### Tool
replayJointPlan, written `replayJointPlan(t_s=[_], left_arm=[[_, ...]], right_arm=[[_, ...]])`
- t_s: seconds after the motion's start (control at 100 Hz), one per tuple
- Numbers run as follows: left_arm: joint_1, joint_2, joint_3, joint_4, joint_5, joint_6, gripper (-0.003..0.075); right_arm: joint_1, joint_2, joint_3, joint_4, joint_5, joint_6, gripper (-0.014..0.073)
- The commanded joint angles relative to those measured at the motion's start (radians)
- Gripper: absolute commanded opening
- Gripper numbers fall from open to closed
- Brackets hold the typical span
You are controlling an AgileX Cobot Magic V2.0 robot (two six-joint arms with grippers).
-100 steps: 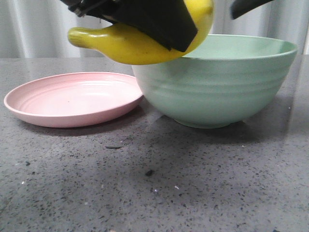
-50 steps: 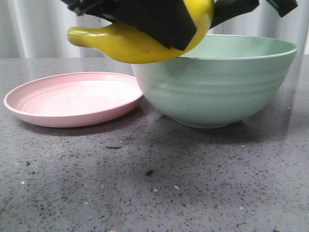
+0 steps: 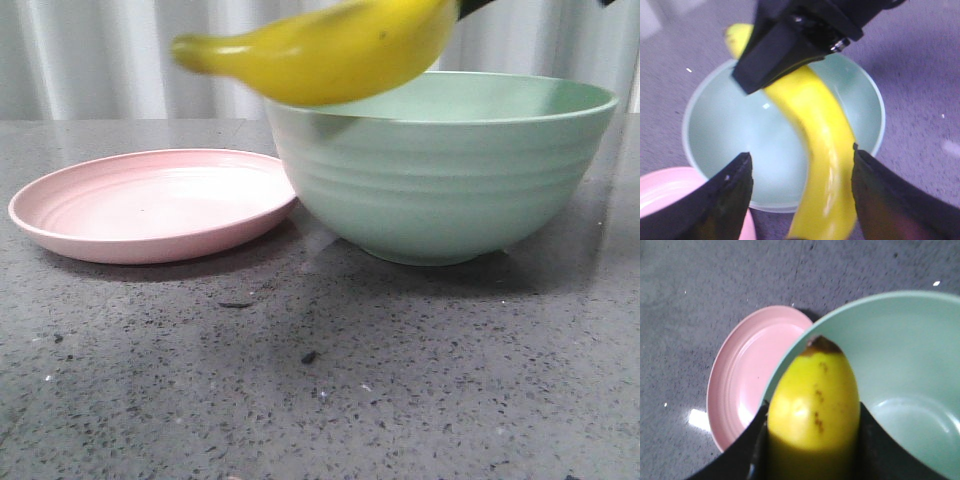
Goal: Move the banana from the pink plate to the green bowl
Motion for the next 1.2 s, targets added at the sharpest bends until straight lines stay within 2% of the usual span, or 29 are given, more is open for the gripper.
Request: replayJointPlan(t_s=[0.0, 0.17, 0.36, 0.43, 0.6, 0.67, 1.1, 1.15, 1.19], left_arm=[[0.012, -0.058, -0.038, 0.0, -0.078, 0.002, 0.0409], [0.014, -0.086, -0.038, 0.0, -0.099, 0.002, 0.0409], [0.014, -0.083, -0.038, 0.0, -0.106, 0.002, 0.0409], [0.014, -0.083, -0.038, 0.0, -0.106, 0.002, 0.0409], [0.014, -0.083, -0.038, 0.0, -0.106, 0.002, 0.0409], [0.014, -0.083, -0.038, 0.0, -0.106, 0.002, 0.0409], [0.014, -0.101, -0.038, 0.0, -0.109, 0.002, 0.0405], [0.014, -0.114, -0.038, 0.0, -0.109, 0.002, 0.0375], [0.014, -0.122, -0.038, 0.0, -0.109, 0.002, 0.0336]], right_arm=[[-0.038, -0.053, -0.035, -0.011, -0.098, -0.025, -0.0054], [-0.089, -0.041, -0.035, -0.025, -0.149, -0.086, -0.0054], [-0.091, -0.005, -0.035, -0.099, -0.183, -0.088, -0.003], [-0.091, 0.005, -0.035, -0.117, -0.183, -0.088, 0.0039], [-0.091, 0.01, -0.035, -0.122, -0.188, -0.088, 0.0358], [-0.091, 0.01, -0.035, -0.122, -0.192, -0.088, 0.0432], [-0.091, -0.009, -0.035, -0.159, -0.198, -0.088, 0.0435], [-0.091, -0.02, -0.035, -0.172, -0.19, -0.088, 0.04], [-0.091, -0.032, -0.035, -0.184, -0.182, -0.088, 0.0335]])
